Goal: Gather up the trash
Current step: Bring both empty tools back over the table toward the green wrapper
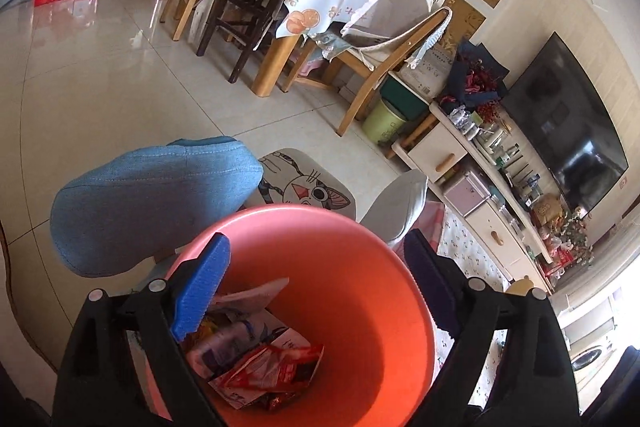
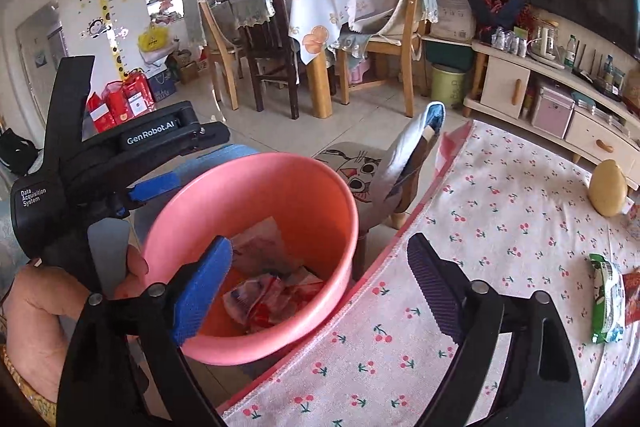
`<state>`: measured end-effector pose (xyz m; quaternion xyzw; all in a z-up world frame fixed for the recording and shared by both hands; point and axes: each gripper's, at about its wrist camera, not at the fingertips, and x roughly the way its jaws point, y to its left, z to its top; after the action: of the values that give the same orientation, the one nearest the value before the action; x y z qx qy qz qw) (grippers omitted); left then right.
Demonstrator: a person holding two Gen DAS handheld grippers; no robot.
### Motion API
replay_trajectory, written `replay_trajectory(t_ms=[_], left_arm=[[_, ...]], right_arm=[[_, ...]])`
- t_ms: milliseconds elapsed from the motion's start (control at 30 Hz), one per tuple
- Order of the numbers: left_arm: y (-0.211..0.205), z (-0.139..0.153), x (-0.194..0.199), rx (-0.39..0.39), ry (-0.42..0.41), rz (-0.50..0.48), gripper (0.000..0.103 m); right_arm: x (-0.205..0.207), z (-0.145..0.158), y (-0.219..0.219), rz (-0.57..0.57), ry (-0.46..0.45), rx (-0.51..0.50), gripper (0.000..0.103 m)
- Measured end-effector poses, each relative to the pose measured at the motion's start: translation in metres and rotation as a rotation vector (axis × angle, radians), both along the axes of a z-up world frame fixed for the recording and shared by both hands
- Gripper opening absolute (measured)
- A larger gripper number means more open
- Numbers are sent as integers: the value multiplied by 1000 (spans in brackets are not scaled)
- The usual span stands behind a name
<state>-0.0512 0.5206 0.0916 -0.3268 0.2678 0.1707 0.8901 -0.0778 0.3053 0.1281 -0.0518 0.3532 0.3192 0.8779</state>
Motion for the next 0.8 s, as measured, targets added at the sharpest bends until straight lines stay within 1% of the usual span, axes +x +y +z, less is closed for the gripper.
replay_trajectory(t_ms=[67,100,300,367,533,667,800], left_arm=[[-4,4,-3,18,-37,9,95],[-7,6,-4,29,-55,10,96],[-30,16,-2,114,-136,-22,99],[-38,18,0,120,-159,-50,99],[-60,20,10,147,-157,-145,99],[-80,21,16,183,-143,-216,99],[-95,22,18,221,-124,-264,99]], right_arm=[[1,-1,-14,-35,0,-13,91],[1,-2,-21,-48,6,-14,91],[-6,-10,-60,-98,20,-48,91],[-10,-13,-70,-109,14,-68,91],[-16,-16,-95,-139,15,-71,91],[-20,-16,-109,-158,2,-69,93],[-22,-14,-121,-173,-2,-61,94]])
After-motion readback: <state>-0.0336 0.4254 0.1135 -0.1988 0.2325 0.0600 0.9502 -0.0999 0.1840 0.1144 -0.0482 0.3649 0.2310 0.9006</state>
